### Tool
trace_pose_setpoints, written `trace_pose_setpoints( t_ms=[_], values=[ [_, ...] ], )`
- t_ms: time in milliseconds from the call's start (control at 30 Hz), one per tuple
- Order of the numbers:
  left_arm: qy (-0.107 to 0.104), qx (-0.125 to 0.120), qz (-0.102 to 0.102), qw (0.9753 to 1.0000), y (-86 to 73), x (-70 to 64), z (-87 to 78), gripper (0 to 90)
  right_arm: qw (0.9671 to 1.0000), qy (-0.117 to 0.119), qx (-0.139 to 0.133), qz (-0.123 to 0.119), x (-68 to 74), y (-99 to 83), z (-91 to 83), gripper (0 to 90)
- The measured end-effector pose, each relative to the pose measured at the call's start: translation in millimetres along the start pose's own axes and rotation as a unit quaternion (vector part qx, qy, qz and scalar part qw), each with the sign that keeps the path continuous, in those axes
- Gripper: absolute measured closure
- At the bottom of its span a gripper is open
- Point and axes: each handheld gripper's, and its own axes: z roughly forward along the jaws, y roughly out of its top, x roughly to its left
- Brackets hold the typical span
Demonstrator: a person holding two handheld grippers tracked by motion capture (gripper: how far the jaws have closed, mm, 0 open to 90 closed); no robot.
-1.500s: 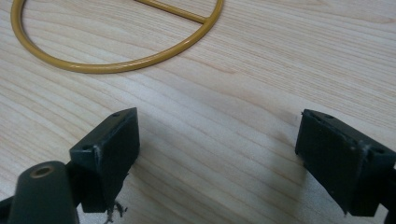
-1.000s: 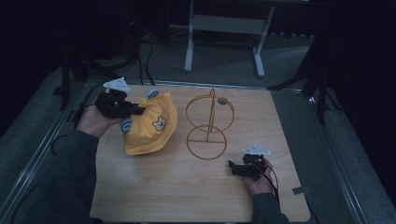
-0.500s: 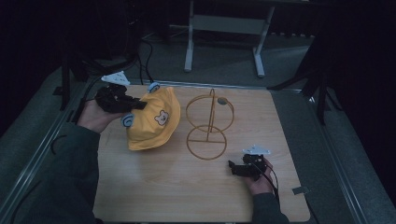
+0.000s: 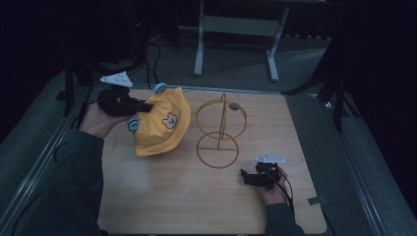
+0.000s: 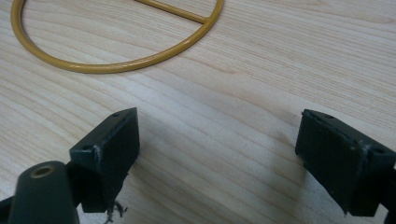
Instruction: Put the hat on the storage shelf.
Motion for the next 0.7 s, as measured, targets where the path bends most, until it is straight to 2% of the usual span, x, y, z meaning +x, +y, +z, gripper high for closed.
trace_pose_setpoints(
  t_ms=[167, 467, 700],
  values=[
    [-0.003, -0.01, -0.003, 0.9999, 1.9, 0.6, -2.3, 85.0, 1.0, 0.0, 0.0, 0.0, 0.0, 0.0, 0.0, 13.5],
    [0.001, -0.011, 0.017, 0.9998, 17.5, -4.8, -5.4, 85.1, 1.0, 0.001, 0.0, 0.001, 0.1, 0.2, 0.1, 13.5],
    [-0.006, -0.028, 0.02, 0.9994, 25.2, -7.1, -10.2, 85.1, 1.0, 0.001, 0.0, 0.0, 0.0, 0.2, 0.1, 13.5]
  ],
)
